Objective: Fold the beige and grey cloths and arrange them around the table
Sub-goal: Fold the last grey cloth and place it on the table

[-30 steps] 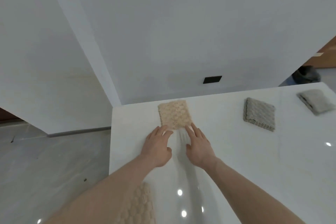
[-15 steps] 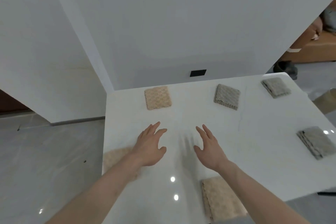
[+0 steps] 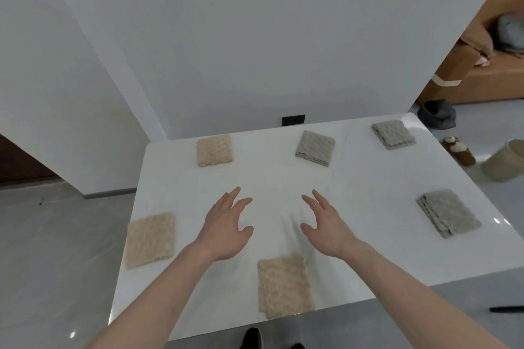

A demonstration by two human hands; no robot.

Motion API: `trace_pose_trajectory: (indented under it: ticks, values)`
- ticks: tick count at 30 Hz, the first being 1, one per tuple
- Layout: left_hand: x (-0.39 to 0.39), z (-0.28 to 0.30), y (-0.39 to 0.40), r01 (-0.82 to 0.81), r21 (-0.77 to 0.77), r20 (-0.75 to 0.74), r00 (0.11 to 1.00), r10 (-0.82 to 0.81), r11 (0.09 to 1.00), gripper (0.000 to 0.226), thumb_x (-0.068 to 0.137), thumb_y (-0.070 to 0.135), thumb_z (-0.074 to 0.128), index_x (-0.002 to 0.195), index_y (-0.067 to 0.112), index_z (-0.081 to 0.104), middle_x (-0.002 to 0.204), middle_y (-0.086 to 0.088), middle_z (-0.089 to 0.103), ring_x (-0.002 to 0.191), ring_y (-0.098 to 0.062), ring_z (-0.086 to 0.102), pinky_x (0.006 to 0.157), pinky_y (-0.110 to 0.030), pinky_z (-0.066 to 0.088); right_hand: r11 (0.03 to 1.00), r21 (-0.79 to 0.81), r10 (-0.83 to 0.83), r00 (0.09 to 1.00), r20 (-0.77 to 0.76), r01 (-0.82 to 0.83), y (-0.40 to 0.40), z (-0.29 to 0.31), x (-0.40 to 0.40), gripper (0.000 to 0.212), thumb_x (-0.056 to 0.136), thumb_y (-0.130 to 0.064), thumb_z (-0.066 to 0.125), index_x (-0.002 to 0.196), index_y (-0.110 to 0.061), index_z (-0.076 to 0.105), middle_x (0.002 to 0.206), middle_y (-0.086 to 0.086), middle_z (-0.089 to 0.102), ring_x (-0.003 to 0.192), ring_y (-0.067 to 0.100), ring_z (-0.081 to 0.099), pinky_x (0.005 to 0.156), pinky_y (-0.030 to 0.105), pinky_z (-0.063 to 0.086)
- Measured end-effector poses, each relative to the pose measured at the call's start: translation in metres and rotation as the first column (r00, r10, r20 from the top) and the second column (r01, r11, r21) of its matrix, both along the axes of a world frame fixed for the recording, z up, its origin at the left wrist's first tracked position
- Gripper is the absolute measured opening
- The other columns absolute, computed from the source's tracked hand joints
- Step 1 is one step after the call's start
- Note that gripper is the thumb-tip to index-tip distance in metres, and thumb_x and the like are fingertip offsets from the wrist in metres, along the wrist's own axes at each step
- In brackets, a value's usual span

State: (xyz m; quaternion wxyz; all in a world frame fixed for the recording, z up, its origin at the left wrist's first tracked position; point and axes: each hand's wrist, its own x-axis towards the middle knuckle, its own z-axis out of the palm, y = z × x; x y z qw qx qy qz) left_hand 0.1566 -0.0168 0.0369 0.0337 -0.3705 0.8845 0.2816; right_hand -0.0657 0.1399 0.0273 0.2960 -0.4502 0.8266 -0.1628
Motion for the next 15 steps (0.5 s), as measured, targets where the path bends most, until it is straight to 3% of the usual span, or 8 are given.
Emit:
trace_pose_trajectory:
  ticks: [15]
  values:
    - [-0.077, -0.004, 0.036, 0.079, 0.026, -0.041, 0.996, -0.078, 0.997, 0.065, 0.097, 0.039, 0.055, 0.157, 0.035, 0.029, 0.170, 0.007, -0.001, 0.157, -0.019, 0.000, 0.125, -0.035, 0.008, 0.995, 0.059, -0.074, 0.996, -0.050, 0.077, 0.062, 0.011, -0.066, 0.068, 0.098, -0.034, 0.054, 0.157, -0.031, 0.021, 0.167, -0.011, -0.001, 0.151, 0.021, 0.017, 0.118, 0.036, 0.027]
